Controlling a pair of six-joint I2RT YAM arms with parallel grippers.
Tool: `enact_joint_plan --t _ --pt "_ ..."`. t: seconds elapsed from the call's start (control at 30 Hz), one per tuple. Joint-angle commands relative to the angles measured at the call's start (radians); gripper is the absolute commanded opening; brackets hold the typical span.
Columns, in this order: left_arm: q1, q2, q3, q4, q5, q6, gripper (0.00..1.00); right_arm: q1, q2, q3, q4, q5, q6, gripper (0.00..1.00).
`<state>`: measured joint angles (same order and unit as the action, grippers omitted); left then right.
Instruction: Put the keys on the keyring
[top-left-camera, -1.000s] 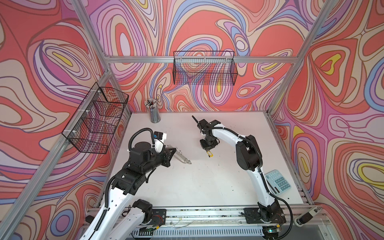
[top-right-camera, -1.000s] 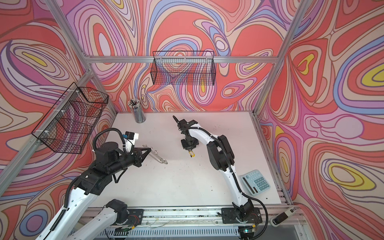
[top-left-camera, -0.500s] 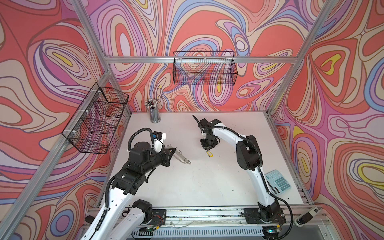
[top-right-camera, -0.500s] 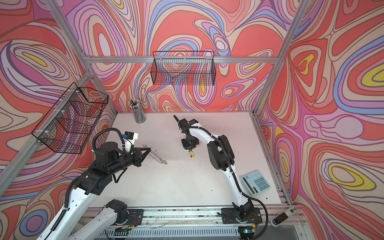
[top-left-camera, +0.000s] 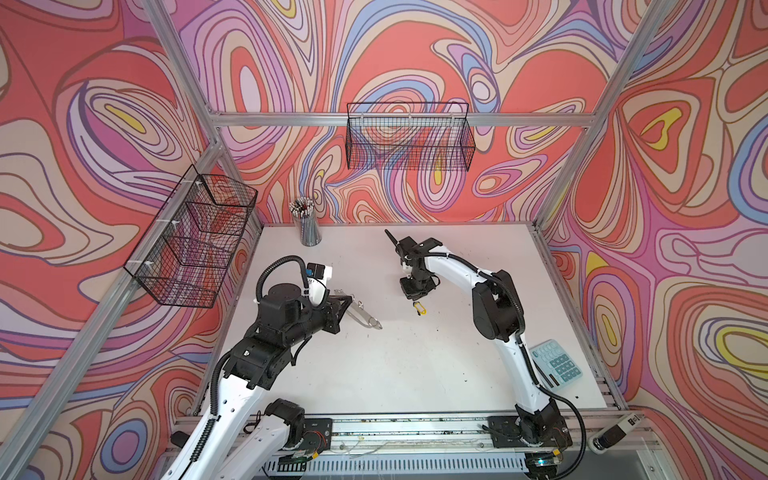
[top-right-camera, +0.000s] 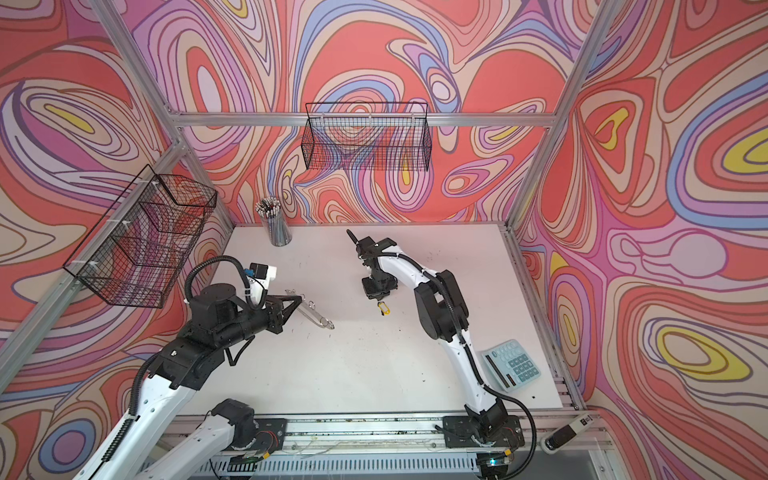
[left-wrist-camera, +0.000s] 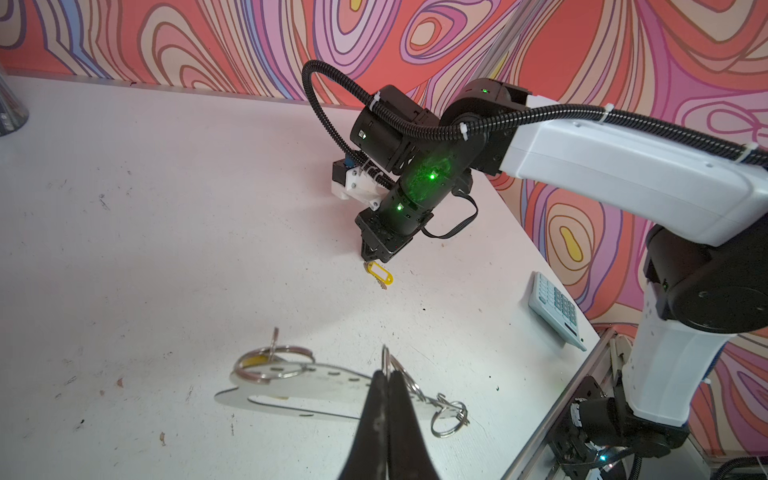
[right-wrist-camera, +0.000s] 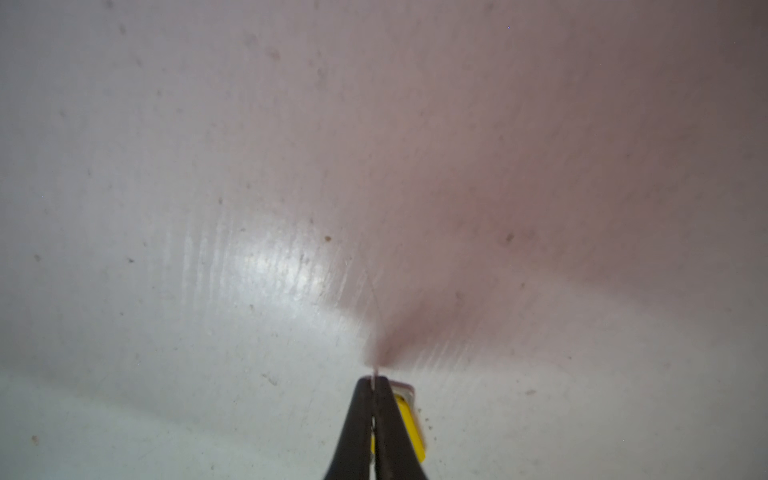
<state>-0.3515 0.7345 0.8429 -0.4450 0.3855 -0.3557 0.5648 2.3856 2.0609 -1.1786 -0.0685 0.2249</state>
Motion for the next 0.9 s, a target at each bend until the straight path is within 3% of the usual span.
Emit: enact_joint_plan --t 0.0,0.23,0.67,0.87 --pt "0.007 -0.004 -0.009 0.036 0.012 -0.008 0.00 -0.003 -0.008 -0.034 -0.014 -0.006 -0.015 0.00" --pt "0.007 -0.003 -0.009 0.035 0.010 -0.008 0.00 -0.003 -0.122 -0.186 0.035 -0.005 0.010 0.00" --pt "0.008 0.008 -0.007 0.034 0.013 -0.009 0.00 0.023 -0.450 -0.628 0.131 -0.023 0.140 0.00" --pt "0.008 0.006 -0.008 0.036 0.018 -0.011 0.00 0.037 -0.477 -0.699 0.189 -0.022 0.175 0.00"
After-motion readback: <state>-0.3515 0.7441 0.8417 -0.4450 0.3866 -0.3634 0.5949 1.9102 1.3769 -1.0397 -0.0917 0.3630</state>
